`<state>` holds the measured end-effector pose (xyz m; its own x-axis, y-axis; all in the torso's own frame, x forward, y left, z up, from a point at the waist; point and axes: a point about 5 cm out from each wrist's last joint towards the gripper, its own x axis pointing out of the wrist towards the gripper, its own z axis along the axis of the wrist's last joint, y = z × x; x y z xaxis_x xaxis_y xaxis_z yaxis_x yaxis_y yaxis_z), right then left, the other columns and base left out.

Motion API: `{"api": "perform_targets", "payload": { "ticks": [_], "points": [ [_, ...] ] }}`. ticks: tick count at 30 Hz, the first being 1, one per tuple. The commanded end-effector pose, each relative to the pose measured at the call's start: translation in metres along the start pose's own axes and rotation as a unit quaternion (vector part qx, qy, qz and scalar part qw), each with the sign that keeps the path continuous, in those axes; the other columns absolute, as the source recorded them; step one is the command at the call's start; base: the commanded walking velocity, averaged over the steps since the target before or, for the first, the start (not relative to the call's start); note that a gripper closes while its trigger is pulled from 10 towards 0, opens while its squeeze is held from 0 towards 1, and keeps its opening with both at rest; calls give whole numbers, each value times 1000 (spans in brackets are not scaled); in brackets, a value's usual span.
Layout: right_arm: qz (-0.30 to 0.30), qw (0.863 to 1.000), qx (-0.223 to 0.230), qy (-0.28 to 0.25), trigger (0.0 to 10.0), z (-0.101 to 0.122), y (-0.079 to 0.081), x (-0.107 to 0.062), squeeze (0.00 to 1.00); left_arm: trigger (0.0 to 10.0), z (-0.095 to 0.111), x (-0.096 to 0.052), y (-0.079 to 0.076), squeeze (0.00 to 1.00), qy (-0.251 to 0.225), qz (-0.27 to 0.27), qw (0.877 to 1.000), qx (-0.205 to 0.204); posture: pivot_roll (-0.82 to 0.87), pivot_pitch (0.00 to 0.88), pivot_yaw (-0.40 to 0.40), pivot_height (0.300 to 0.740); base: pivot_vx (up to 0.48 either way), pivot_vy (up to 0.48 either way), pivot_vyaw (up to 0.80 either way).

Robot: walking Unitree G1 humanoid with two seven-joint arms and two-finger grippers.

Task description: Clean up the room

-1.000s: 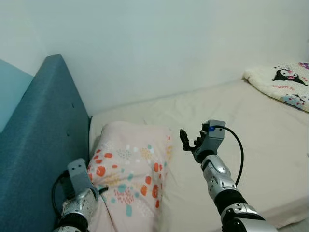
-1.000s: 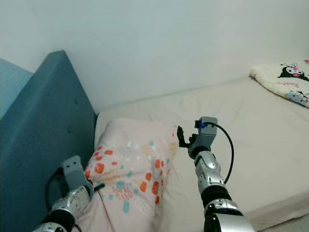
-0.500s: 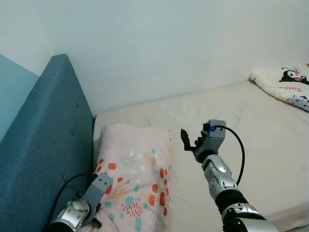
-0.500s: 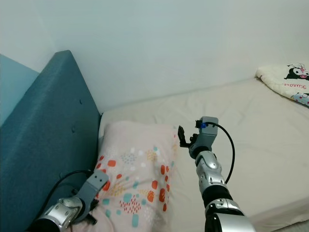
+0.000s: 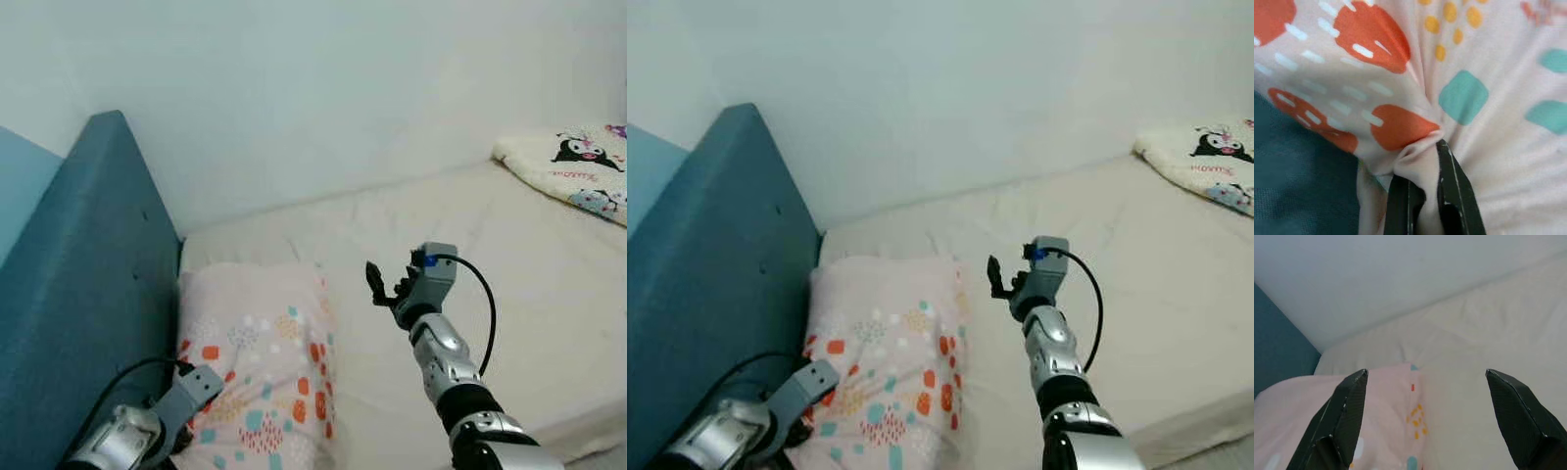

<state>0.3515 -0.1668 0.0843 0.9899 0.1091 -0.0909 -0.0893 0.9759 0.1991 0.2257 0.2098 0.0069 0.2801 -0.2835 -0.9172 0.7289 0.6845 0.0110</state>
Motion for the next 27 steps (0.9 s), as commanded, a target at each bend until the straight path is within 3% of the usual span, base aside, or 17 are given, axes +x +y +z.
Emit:
{"api": "perform_targets", "payload": {
  "ticks": [1,2,4,7,12,13,15,16,18,19,20,23,24,25,27],
  "points": [
    [7,1000,3,7,10000,-3,4,0,0,10000,-18,-8,-5,0,39,-45,998,-10,-190,0,55,740,0,0,0],
    [7,1000,3,7,10000,-3,4,0,0,10000,-18,-8,-5,0,39,-45,998,-10,-190,0,55,740,0,0,0],
    [6,1000,4,7,10000,-4,4,0,0,10000,-20,-16,-16,0,37,-93,995,-4,-190,0,56,740,0,0,0],
    [4,1000,5,7,10000,-4,3,-1,0,10000,-23,-15,-34,0,35,-151,988,-22,-191,0,57,740,0,0,0],
    [3,1000,6,7,10000,-4,3,-1,0,10000,-12,-10,-45,0,7,-164,986,-32,-190,0,56,740,0,0,0],
    [3,1000,6,8,10000,-5,3,-1,0,10000,0,-1,-43,0,-25,-130,990,-42,-187,0,56,740,0,0,0],
    [3,1000,6,8,10000,-5,3,-1,0,10000,4,1,-43,0,-34,-121,991,-46,-187,0,56,740,0,0,0],
    [3,1000,6,8,10000,-4,3,-1,0,10000,15,9,-36,0,-54,-64,996,-39,-190,0,57,740,0,0,0],
    [4,1000,6,8,10000,-4,4,-1,0,10000,18,13,-32,0,-59,-37,997,-45,-192,0,57,740,0,0,0],
    [3,1000,6,7,10000,-4,4,-1,0,10000,28,17,-22,0,-69,19,995,-69,-194,0,57,740,0,0,0],
    [3,1000,6,7,10000,-4,4,-1,0,10000,28,17,-22,0,-69,19,995,-69,-194,0,57,740,0,0,0],
    [3,1000,6,7,10000,-4,4,-1,0,10000,40,17,-8,0,-99,76,984,-128,-194,0,56,740,0,0,0],
    [3,1000,6,7,10000,-4,3,-1,0,10000,42,16,-5,584,-104,84,983,-127,-194,0,54,740,0,0,0],
    [3,1000,5,7,10000,-4,3,-1,0,10000,44,15,-3,1000,-107,89,983,-121,-195,0,54,740,0,0,0],
    [3,1000,5,7,10000,-4,3,-1,0,10000,45,13,0,1000,-109,98,982,-117,-195,0,54,740,0,0,0]
  ]
}}
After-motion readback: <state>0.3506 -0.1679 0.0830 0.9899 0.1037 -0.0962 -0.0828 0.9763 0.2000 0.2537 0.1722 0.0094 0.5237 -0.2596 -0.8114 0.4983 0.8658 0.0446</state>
